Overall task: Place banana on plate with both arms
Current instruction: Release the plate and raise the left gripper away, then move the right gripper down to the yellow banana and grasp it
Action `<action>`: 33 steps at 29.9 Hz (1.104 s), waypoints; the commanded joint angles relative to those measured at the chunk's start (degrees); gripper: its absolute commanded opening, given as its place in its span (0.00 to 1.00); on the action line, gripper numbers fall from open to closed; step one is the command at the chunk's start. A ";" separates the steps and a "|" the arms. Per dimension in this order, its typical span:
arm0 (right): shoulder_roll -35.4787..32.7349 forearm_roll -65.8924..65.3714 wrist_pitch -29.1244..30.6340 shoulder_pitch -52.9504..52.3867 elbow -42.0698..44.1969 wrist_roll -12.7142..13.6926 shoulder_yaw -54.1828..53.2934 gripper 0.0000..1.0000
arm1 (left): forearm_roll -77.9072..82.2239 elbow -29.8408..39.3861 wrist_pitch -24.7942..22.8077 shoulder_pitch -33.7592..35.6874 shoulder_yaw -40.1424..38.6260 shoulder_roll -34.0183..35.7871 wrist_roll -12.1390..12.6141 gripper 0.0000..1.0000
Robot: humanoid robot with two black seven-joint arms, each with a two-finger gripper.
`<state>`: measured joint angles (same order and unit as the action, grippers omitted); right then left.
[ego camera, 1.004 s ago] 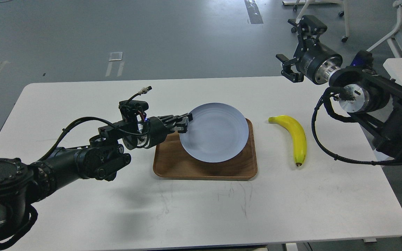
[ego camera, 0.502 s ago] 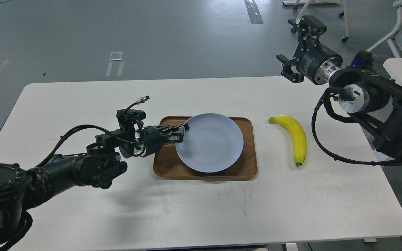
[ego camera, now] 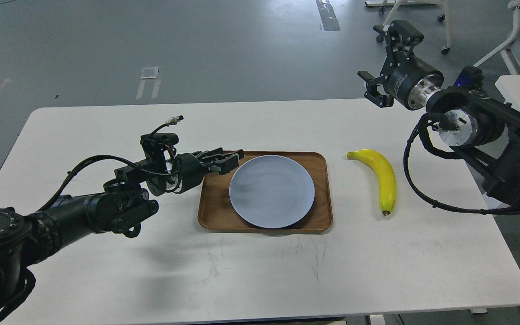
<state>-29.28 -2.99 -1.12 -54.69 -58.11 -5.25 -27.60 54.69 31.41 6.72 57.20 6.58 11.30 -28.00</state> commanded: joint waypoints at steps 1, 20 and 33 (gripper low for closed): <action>0.10 -0.09 0.15 -0.33 -0.42 -0.02 0.17 1.00 | -14.82 4.51 -6.94 5.10 -5.06 4.06 0.00 0.98; 2.56 -1.41 0.33 -0.33 -2.01 -0.02 0.79 1.00 | -60.23 22.72 -23.86 -9.64 -46.56 10.41 33.11 0.98; -2.17 -18.78 -0.73 -0.86 -5.34 -0.11 2.10 1.00 | -58.73 28.43 -23.95 -13.07 -46.04 14.19 27.38 0.98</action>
<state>-28.46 -13.67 -1.21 -55.51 -61.34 -5.33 -26.31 -4.07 57.65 -17.48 45.95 -39.16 24.90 -0.39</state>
